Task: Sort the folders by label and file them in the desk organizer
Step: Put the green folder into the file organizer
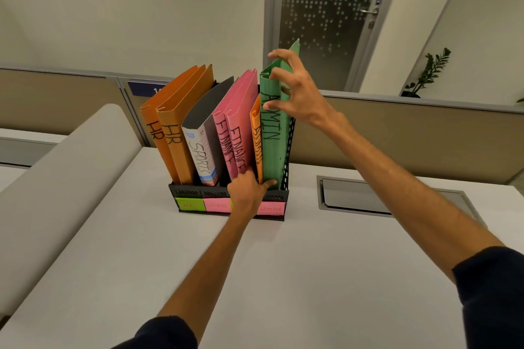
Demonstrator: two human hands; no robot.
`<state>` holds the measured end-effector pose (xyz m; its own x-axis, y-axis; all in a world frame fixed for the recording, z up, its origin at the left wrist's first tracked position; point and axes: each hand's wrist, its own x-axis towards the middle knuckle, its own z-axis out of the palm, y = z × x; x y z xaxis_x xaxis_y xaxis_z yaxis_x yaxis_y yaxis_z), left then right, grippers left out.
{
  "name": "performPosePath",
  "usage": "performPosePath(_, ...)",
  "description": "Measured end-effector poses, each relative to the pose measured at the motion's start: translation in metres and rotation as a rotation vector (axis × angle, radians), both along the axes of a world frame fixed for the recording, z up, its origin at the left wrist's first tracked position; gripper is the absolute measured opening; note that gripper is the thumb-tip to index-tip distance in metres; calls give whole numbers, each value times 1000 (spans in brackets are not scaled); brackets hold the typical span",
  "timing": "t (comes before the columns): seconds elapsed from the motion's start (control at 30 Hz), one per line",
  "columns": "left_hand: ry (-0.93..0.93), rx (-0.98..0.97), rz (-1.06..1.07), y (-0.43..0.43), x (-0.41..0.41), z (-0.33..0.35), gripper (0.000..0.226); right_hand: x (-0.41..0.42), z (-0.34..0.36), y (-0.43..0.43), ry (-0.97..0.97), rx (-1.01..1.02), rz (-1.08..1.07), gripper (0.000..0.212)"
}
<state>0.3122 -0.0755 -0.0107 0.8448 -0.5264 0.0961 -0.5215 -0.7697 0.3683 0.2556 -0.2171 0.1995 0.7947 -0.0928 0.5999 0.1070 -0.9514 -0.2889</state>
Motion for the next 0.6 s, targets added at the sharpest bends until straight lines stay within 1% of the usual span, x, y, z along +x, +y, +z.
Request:
performPosePath(0.1,-5,-12,-4,0,1,-2,66,-2,2,3,-10,-33,33,40)
performPosePath(0.2,-2,-19,-14,-1,-2,-4,64,-2,-1,1,50,-51,27,45)
performPosePath(0.33,41,-89,10,1,-6,-8,56,-1,-19,-11,71,64,-80,55)
performPosePath(0.4,53,-102,26,1,-4,-8,57,-3,-35,-19,109,98,-133,59)
performPosePath(0.5,64,-107,0,1,-5,-7,57,-12,-62,-25,161,146,-189,56)
performPosePath(0.6,69,-104,-38,1,-6,-10,54,-21,-76,-21,122,159,-229,53)
